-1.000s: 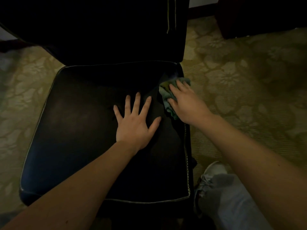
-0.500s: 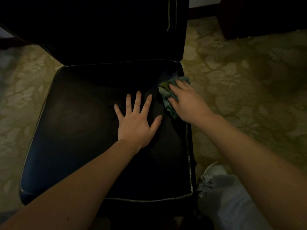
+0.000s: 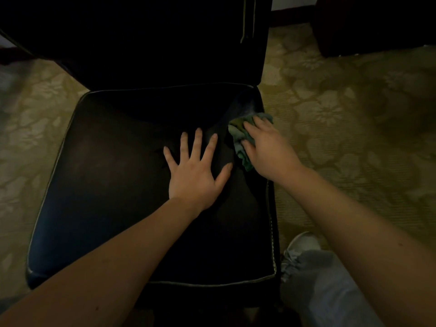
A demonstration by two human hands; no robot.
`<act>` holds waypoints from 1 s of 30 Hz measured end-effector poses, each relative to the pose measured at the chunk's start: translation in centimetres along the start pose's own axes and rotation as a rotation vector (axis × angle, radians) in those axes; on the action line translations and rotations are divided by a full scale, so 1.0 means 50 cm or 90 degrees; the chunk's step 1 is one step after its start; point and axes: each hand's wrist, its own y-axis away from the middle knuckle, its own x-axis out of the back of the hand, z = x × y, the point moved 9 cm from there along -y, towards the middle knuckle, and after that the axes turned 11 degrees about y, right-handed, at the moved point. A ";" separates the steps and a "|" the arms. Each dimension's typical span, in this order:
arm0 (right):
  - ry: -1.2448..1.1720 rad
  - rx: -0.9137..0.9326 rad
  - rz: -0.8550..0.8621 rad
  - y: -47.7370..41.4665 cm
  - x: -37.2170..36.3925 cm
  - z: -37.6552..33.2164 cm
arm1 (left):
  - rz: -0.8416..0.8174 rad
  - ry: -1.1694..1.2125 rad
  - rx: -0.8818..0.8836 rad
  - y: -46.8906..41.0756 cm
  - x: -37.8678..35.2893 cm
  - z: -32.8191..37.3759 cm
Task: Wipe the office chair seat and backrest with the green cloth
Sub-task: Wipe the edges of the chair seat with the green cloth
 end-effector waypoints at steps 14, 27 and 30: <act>0.023 -0.033 0.004 0.034 -0.005 -0.008 | 0.008 0.010 0.011 -0.005 0.003 0.001; 0.028 -0.065 -0.004 0.021 -0.018 -0.001 | 0.007 0.013 0.021 -0.007 0.004 0.004; 0.007 -0.056 -0.001 0.028 -0.020 0.002 | 0.006 0.010 0.017 -0.007 0.003 0.003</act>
